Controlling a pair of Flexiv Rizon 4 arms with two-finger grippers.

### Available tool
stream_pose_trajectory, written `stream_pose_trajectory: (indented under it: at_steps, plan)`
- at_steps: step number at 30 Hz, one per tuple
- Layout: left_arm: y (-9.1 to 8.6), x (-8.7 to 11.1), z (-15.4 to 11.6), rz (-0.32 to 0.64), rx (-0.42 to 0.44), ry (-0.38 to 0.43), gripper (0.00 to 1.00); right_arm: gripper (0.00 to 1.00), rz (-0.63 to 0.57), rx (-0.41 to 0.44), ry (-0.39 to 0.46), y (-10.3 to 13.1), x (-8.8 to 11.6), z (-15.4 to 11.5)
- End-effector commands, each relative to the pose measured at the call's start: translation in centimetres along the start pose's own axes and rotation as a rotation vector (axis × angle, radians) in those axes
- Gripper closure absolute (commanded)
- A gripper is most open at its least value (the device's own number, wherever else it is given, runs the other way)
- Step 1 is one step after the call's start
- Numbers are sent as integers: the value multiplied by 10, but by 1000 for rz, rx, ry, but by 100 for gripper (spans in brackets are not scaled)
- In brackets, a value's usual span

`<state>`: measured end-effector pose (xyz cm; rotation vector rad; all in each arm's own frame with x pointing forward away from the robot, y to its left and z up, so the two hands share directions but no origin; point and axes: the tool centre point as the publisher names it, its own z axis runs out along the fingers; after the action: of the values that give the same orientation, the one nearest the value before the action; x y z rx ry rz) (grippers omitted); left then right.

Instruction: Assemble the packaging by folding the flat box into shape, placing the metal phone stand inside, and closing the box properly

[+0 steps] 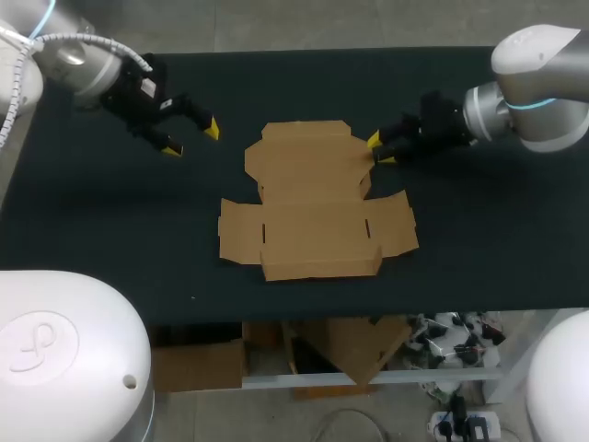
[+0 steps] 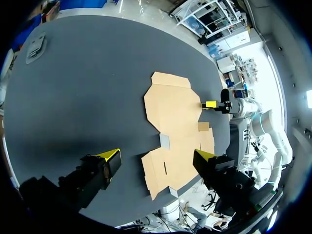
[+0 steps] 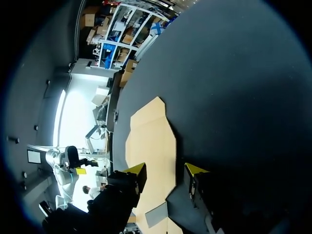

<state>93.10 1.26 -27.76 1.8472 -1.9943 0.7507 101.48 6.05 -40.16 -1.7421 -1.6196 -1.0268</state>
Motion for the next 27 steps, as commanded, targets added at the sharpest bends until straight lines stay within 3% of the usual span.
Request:
stream_pose_trajectory:
  at_steps: [1,27]
  plan:
    - [0,-1,0,0,-2,1,0,49,8,2,-3,0,-3,2]
    - [1,-5,0,-8,-3,2,0,51,9,28,41,6,0,27]
